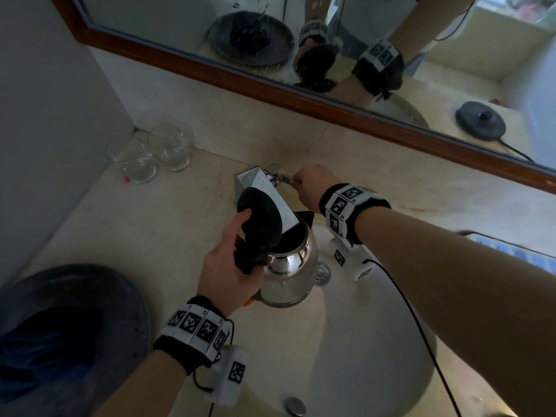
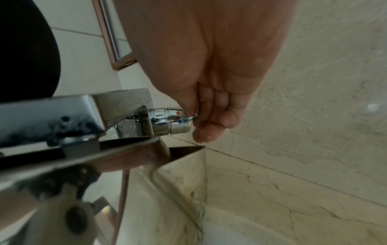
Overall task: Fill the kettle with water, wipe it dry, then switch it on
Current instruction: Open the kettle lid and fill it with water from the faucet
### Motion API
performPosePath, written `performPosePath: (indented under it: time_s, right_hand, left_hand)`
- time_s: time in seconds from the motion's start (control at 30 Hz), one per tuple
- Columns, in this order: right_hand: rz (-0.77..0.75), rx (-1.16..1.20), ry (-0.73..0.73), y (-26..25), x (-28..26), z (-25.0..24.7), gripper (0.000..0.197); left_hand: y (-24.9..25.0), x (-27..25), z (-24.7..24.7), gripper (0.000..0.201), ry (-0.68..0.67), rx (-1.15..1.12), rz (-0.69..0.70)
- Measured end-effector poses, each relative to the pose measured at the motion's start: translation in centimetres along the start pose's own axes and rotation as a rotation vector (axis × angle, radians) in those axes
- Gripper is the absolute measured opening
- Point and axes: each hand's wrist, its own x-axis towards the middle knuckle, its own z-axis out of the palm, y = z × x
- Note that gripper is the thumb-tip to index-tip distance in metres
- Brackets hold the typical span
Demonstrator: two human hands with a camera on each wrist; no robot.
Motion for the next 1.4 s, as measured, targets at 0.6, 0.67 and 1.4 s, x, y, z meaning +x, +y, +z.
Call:
performPosePath:
  time_s: [0.6,0.67,1.4]
  right_hand:
    - [-0.009,-0.024,-0.006,-0.07,-0.20,-0.14,0.026]
    - [-0.012,-0.017,-0.005,-0.02,-0.19,-0.18,0.027]
    - [-0.012,-0.007,0.022,-0.04,-0.23,0.07,0.024]
  left_hand:
    - [-0.03,-0.24,-0.08,0.093,-0.006,0.012,-0.008]
    - [0.05,-0.18,-0.09,0.093,-0.006,0.008,-0.014]
    - [-0.06,-0.46,0.24,0.096,0.014,-0.020,-0.017]
